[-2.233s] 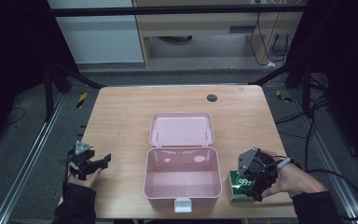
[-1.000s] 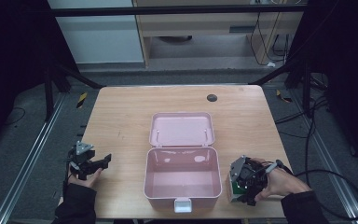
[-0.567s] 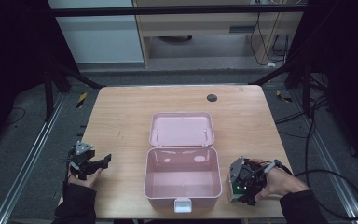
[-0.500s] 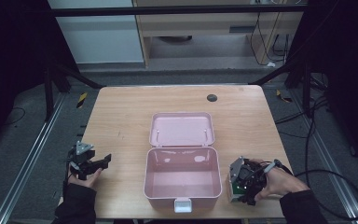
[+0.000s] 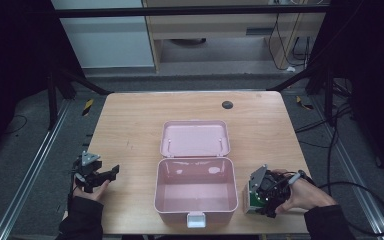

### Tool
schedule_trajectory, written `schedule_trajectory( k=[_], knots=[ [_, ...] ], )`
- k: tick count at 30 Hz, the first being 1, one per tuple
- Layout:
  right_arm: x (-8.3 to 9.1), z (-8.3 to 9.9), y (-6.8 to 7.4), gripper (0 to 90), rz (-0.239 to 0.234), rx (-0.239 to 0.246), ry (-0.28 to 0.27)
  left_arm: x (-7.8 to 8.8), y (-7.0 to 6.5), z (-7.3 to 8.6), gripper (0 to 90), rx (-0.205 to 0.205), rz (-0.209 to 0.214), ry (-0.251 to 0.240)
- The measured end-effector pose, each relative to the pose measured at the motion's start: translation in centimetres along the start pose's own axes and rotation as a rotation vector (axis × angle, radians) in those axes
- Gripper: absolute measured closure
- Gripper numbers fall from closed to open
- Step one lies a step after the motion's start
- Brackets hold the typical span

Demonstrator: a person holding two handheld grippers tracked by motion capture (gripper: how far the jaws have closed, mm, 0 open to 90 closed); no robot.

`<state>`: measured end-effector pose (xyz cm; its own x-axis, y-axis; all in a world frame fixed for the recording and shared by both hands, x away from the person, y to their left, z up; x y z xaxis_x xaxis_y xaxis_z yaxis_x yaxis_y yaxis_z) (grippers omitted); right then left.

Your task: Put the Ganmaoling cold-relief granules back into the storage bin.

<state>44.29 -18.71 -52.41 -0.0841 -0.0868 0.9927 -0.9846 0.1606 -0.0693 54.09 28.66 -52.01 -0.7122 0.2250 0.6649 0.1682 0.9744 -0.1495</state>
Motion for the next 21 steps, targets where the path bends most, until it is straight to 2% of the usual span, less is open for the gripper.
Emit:
schedule_trajectory(
  k=[9,12,21],
  knots=[
    [2.5,0.3,-0.2,16.2,0.022,-0.026,-0.03,-0.1,0.0,0.1,28.6,0.0,-0.004,0.002],
    [3.4,0.2,-0.2,16.3,0.022,-0.054,-0.051,-0.1,0.0,0.1,28.8,-0.001,-0.007,0.005],
    [6.6,-0.2,-0.9,16.3,0.069,-0.065,-0.103,0.0,0.0,0.1,29.1,-0.003,-0.011,0.005]
  ],
)
Point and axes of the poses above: each handheld gripper's, and its own axes: x roughly backward along the jaws, z roughly out of its underside, y roughly to its left, the point moved 9 cm from there along -x, roughly forward along the jaws, and after that the axes turned 10 degrees about y, right-handed, at the moved point
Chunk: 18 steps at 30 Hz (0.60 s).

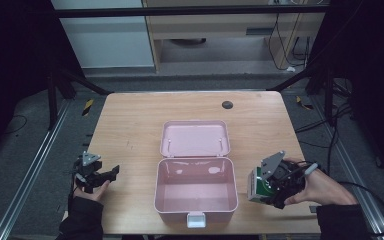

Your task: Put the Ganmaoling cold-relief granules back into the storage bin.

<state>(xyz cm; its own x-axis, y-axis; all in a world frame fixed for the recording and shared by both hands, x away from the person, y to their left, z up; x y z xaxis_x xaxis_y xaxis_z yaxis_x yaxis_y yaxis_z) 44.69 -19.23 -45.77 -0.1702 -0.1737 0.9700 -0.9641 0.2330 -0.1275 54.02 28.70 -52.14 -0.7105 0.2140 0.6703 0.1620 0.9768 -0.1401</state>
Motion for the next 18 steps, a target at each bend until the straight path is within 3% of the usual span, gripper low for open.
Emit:
schedule_trajectory(
  k=[18],
  knots=[
    [4.1,-1.3,-1.0,16.4,0.037,-0.016,-0.016,0.0,0.0,0.0,29.1,0.001,0.001,-0.001]
  ],
)
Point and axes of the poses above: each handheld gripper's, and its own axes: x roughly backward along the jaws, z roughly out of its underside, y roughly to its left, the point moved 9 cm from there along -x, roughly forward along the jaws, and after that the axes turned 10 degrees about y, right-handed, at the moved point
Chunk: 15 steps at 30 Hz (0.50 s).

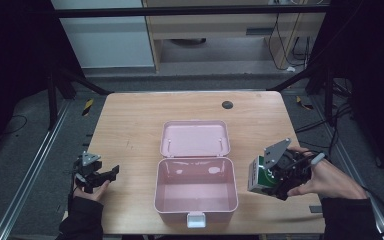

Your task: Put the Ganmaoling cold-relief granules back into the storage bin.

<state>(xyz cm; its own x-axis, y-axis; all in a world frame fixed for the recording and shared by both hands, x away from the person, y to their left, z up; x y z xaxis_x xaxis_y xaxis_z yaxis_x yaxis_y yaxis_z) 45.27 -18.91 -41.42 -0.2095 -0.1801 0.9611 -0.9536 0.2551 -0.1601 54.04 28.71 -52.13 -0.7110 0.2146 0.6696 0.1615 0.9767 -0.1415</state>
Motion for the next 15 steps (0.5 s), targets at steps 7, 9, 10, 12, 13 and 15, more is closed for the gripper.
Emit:
schedule_trajectory(
  k=[7,9,10,12,13,15],
  knots=[
    [1.4,-0.8,-0.1,16.4,0.015,0.004,-0.02,0.0,0.0,0.0,29.1,0.001,0.0,-0.001],
    [2.0,-1.2,0.1,16.3,0.013,0.009,-0.012,0.0,0.0,0.0,29.2,0.002,0.0,-0.002],
    [2.0,-1.2,0.1,16.3,0.013,0.009,-0.012,0.0,0.0,0.0,29.2,0.002,0.0,-0.002],
    [2.4,-1.6,0.0,16.4,0.027,0.011,-0.016,0.0,0.0,0.0,29.2,0.001,-0.001,-0.002],
    [2.6,-1.7,0.0,16.3,0.027,0.01,-0.02,0.0,0.0,0.0,29.2,0.001,-0.001,-0.002],
    [3.1,-2.0,-0.1,16.4,0.033,0.01,-0.029,0.0,0.0,0.0,29.2,0.002,0.0,-0.002]
  ],
)
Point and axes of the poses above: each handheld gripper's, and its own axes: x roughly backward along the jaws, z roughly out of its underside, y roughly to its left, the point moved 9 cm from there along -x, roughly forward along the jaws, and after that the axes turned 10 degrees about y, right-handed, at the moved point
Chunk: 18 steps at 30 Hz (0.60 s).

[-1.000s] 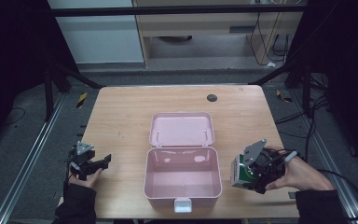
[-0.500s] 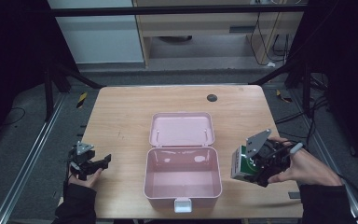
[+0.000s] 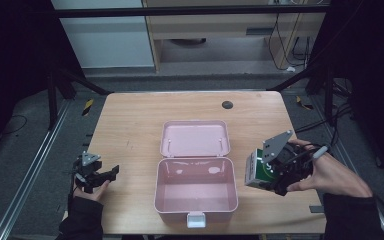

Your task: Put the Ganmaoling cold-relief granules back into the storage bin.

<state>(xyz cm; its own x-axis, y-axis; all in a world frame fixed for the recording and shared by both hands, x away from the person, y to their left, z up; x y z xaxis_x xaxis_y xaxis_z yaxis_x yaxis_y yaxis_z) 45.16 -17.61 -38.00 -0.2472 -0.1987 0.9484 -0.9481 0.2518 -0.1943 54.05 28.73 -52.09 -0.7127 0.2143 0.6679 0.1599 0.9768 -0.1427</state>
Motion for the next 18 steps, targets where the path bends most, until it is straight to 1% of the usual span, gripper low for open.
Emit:
schedule_trajectory(
  k=[9,12,15,16,18],
  knots=[
    [1.4,-1.7,0.1,16.4,0.003,-0.009,-0.022,0.0,0.0,0.0,29.1,0.001,0.0,-0.001],
    [1.7,-2.2,0.1,16.4,0.0,-0.005,-0.028,0.0,0.0,0.0,29.1,0.0,0.0,0.001],
    [2.0,-3.2,0.4,16.4,-0.002,0.009,-0.034,0.0,0.0,0.0,29.1,-0.002,0.0,0.002],
    [2.0,-3.2,0.4,16.4,-0.002,0.009,-0.034,0.0,0.0,0.0,29.1,-0.002,0.0,0.002],
    [2.0,-3.8,0.5,16.4,-0.004,0.018,-0.033,0.0,0.0,0.0,29.2,-0.001,0.0,0.001]
  ],
)
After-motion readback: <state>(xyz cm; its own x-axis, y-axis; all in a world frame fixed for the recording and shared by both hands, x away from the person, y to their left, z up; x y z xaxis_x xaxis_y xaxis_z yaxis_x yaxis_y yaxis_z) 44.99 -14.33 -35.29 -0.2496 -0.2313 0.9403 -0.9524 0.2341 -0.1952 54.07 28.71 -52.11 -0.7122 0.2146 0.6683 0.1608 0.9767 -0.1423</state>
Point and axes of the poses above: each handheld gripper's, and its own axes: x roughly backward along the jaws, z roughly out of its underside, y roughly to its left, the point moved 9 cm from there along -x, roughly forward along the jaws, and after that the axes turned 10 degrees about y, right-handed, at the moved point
